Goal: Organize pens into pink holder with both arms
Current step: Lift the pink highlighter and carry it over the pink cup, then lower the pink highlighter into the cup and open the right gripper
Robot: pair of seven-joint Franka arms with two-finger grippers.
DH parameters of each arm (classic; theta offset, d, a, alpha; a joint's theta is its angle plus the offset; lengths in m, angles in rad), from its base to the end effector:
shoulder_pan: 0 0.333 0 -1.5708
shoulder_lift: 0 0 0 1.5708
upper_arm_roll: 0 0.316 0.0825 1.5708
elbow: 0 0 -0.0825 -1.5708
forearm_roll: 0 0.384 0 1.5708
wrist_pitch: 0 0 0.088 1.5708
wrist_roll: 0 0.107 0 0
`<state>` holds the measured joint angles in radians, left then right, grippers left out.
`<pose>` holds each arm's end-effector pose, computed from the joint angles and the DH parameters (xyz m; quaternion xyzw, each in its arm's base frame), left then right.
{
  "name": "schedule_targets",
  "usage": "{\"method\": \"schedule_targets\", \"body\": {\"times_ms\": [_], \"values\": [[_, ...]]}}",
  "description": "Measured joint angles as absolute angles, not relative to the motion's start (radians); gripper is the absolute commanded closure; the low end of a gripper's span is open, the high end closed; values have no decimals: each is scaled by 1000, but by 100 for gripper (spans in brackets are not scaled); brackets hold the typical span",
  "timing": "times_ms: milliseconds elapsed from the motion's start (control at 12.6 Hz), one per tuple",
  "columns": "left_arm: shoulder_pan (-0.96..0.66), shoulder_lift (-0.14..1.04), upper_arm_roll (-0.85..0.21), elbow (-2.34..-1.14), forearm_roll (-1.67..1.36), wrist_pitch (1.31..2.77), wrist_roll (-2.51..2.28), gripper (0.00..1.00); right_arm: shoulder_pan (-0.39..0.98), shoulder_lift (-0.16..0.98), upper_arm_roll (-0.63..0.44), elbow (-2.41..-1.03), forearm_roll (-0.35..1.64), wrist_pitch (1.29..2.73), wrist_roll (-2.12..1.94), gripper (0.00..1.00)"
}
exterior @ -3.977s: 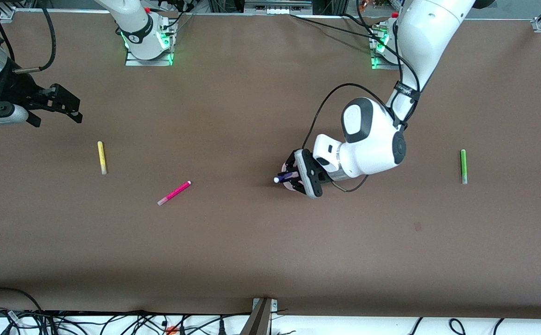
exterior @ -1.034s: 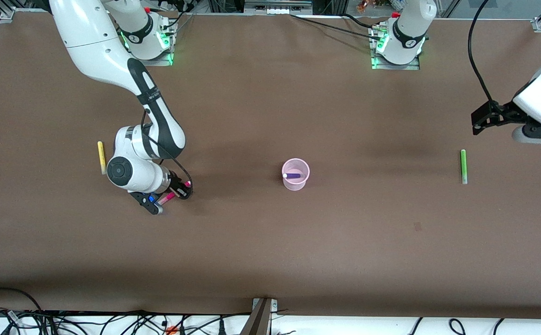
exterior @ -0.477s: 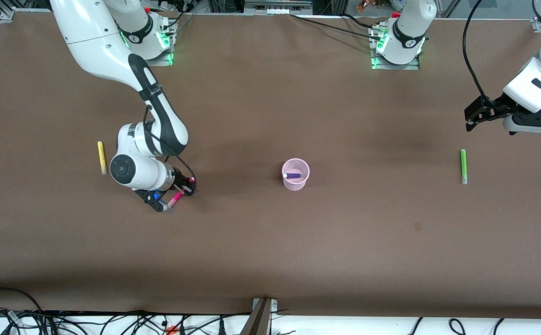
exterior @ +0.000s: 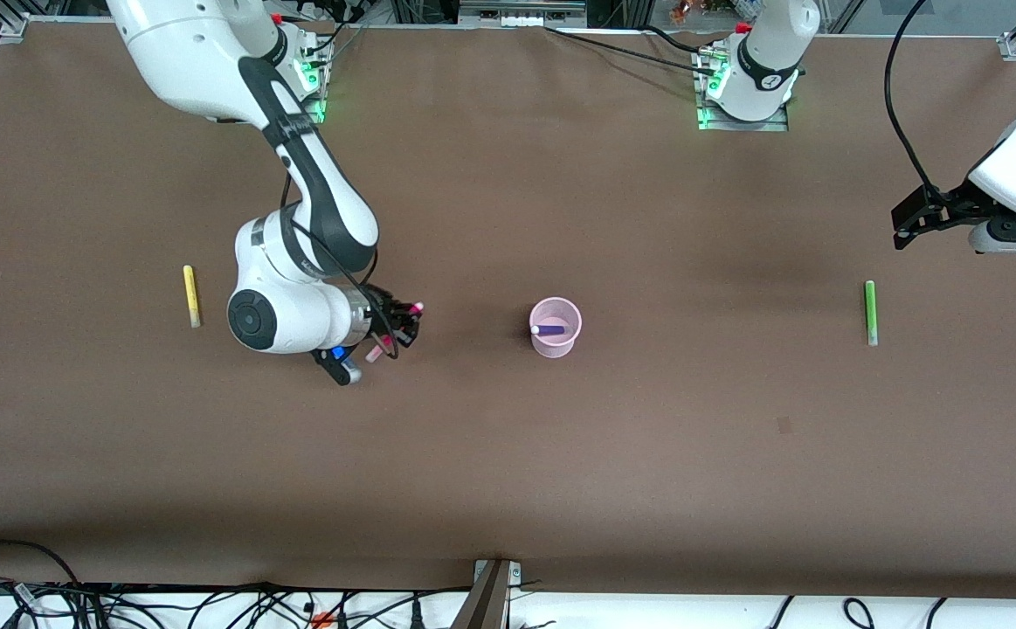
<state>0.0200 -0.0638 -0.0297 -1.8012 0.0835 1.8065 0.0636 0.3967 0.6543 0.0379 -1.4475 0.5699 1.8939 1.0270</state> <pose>0.5498 0.0012 0.5709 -0.9975 0.0449 -0.0333 0.0428 0.6210 0.3268 0.2985 -0.8749 0.3914 0.2526 0.1325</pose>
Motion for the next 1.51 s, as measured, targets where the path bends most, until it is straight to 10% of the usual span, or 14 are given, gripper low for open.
{"method": "schedule_targets", "body": {"times_ms": [716,1511], "values": [[34,-81,-15,-1724,49,1707,60,0,457,665,202,-1383,1151,2095,1274,100],[64,21,-25,-1559,72,1580,62,0,552,872,204,-1259,1213,2322,1231,100]]}}
